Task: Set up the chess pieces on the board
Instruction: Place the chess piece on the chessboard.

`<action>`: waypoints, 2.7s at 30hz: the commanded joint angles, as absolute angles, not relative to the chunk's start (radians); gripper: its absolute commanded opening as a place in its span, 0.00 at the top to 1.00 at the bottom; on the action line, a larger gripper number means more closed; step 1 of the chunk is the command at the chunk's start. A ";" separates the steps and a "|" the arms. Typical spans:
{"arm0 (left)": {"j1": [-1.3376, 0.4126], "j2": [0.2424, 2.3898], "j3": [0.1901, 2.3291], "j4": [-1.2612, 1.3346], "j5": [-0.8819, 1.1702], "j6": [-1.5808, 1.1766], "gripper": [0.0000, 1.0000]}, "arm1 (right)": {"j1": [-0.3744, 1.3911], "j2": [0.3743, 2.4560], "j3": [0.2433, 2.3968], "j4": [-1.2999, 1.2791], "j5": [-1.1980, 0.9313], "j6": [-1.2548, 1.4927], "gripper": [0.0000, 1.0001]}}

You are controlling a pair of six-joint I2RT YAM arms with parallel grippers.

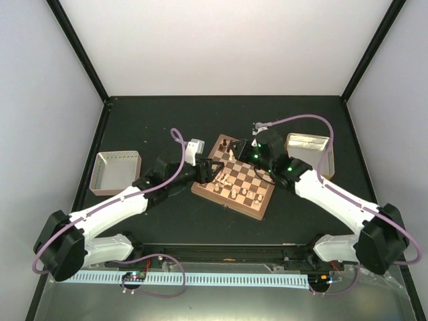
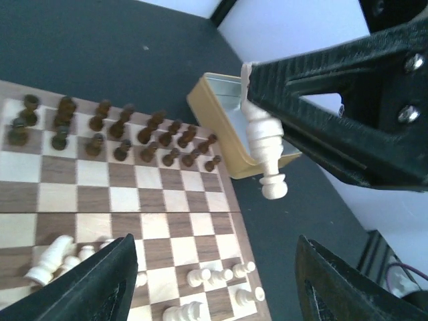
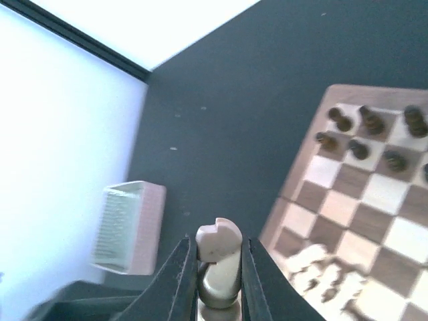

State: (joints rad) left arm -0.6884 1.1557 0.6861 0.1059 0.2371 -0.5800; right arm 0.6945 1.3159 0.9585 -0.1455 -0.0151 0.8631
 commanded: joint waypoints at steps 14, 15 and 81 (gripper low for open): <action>-0.722 1.178 0.568 0.609 0.408 -0.581 0.33 | 0.697 1.152 0.743 0.123 -0.186 1.446 0.87; -0.728 1.185 0.570 0.607 0.403 -0.580 0.34 | 0.698 1.151 0.731 0.144 -0.190 1.470 0.87; -0.775 1.673 1.490 -1.025 0.269 -0.234 0.98 | 0.687 0.771 0.637 -0.377 0.579 0.997 0.82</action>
State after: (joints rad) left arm -0.7753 1.5227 1.3273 -0.6701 0.2485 -0.3000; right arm 0.6910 0.8631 0.6918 -0.2897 0.3775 1.0286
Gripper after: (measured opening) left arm 0.078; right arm 0.177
